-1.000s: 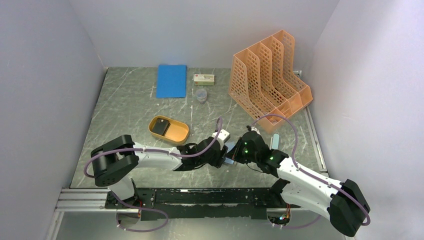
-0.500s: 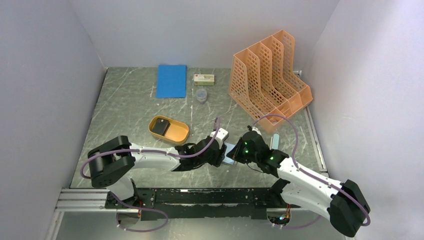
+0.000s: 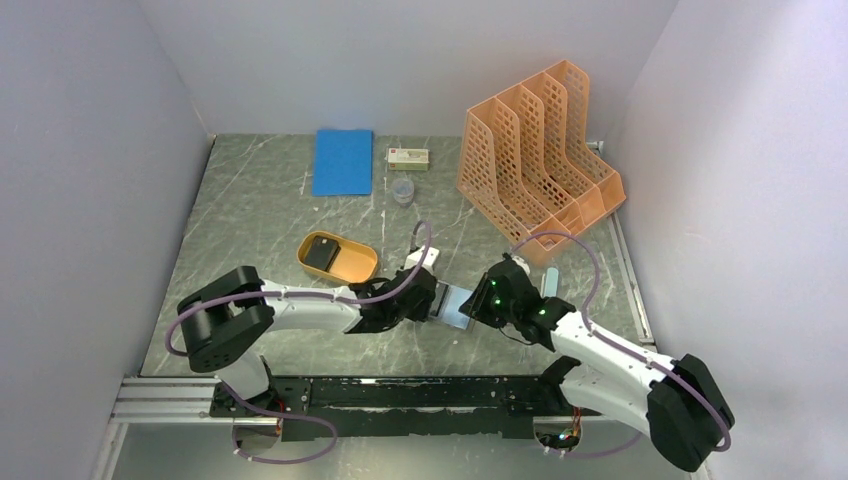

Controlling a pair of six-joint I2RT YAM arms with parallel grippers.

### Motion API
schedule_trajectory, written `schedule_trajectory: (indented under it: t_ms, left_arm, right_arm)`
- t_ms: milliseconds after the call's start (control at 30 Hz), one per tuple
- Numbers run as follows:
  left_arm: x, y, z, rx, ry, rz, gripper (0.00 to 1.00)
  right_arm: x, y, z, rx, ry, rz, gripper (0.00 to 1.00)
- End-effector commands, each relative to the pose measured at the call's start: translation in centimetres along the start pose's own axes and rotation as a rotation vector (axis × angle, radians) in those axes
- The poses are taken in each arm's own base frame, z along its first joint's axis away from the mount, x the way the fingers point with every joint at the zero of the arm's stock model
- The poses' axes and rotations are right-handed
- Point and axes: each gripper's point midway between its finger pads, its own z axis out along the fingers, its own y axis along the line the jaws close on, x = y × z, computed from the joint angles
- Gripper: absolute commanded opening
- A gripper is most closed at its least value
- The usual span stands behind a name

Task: Put the credit cards into the card holder
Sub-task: Open the card holder at the center of the board, then adjust the card holder at the center of the board.

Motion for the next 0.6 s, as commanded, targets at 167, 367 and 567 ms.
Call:
schedule_trajectory:
  t_ms: [167, 367, 567]
  left_arm:
    - [1.6, 0.4, 0.4, -0.002, 0.039, -0.06, 0.4]
    - [3.0, 0.4, -0.2, 0.035, 0.064, -0.103, 0.38]
    - [4.4, 0.3, -1.6, 0.091, 0.087, -0.161, 0.37]
  right_arm:
    - [0.8, -1.2, 1.4, 0.009, 0.045, 0.02, 0.36]
    - [0.8, -0.7, 2.1, -0.008, 0.066, 0.0, 0.33]
    - [1.0, 0.0, 2.6, -0.043, 0.092, -0.034, 0.26]
